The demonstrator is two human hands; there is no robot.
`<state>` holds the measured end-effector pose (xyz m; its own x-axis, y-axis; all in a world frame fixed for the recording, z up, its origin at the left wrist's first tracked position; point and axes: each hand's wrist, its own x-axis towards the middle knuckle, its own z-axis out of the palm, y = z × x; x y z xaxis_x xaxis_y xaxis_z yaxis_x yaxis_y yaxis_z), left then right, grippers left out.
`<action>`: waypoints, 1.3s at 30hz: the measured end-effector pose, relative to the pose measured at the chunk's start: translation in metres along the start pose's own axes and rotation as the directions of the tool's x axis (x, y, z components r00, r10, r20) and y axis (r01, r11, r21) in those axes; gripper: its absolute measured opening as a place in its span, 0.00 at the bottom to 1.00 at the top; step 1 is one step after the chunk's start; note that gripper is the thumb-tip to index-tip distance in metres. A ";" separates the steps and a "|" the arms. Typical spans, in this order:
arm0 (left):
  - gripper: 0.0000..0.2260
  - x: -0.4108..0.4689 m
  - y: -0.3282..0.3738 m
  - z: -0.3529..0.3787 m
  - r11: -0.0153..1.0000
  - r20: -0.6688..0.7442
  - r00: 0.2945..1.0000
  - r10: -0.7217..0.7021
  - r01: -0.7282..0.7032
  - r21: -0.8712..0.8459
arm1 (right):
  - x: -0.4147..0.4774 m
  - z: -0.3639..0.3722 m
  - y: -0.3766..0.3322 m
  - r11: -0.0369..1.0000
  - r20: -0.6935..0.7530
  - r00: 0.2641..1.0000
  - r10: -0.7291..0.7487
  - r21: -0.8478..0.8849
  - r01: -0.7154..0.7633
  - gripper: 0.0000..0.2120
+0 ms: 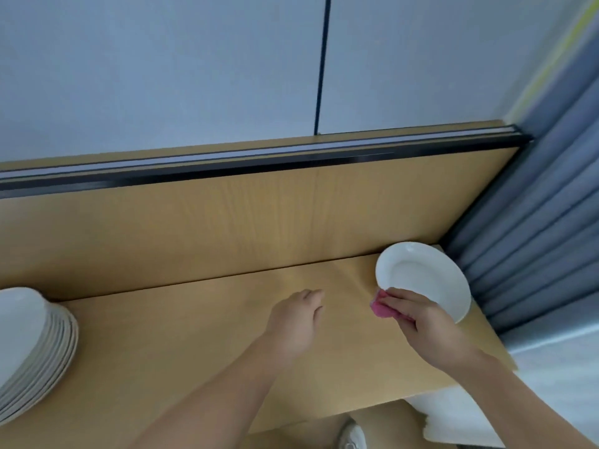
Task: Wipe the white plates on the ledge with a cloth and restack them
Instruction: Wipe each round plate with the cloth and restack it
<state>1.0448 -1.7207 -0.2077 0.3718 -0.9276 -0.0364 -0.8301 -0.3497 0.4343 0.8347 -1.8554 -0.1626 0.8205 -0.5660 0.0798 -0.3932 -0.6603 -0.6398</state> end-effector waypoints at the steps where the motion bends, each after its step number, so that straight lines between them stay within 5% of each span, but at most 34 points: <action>1: 0.12 0.008 0.012 0.007 1.000 0.011 1.000 0.011 -0.011 -0.024 | -0.002 -0.008 0.007 1.000 -0.004 1.000 0.018 0.008 -0.018 0.16; 4: 0.10 0.033 0.044 0.028 0.997 0.041 0.999 0.025 -0.022 -0.069 | -0.006 -0.031 0.024 0.997 -0.014 0.998 0.064 0.038 -0.063 0.15; 10: 0.20 0.083 0.088 0.064 0.959 0.154 0.976 -0.154 0.185 -0.213 | -0.002 -0.055 0.069 0.998 0.007 0.998 0.067 0.014 -0.067 0.16; 14: 0.17 0.107 0.110 0.075 0.902 0.208 0.957 -0.203 0.265 -0.341 | 0.000 -0.064 0.085 1.000 0.001 1.000 0.018 -0.020 -0.018 0.17; 22: 0.05 0.128 0.127 0.081 0.604 0.363 0.851 -0.380 0.525 -0.599 | 0.010 -0.069 0.101 0.996 -0.016 0.999 -0.043 -0.073 0.041 0.17; 26: 0.13 0.124 0.123 0.078 0.509 0.376 0.813 -0.444 0.575 -0.640 | 0.014 -0.070 0.102 0.996 -0.015 0.997 -0.077 -0.054 0.076 0.16; 39: 0.16 0.056 0.052 0.025 0.527 0.249 0.801 -0.544 0.558 -0.642 | 0.030 -0.037 0.032 0.983 0.021 0.986 -0.168 -0.077 0.169 0.18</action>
<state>1.0124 -1.7943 -0.2100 0.6463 -0.5852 -0.4897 0.0367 -0.6172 0.7860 0.8317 -1.9115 -0.1523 0.8835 -0.4365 0.1701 -0.2796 -0.7826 -0.5562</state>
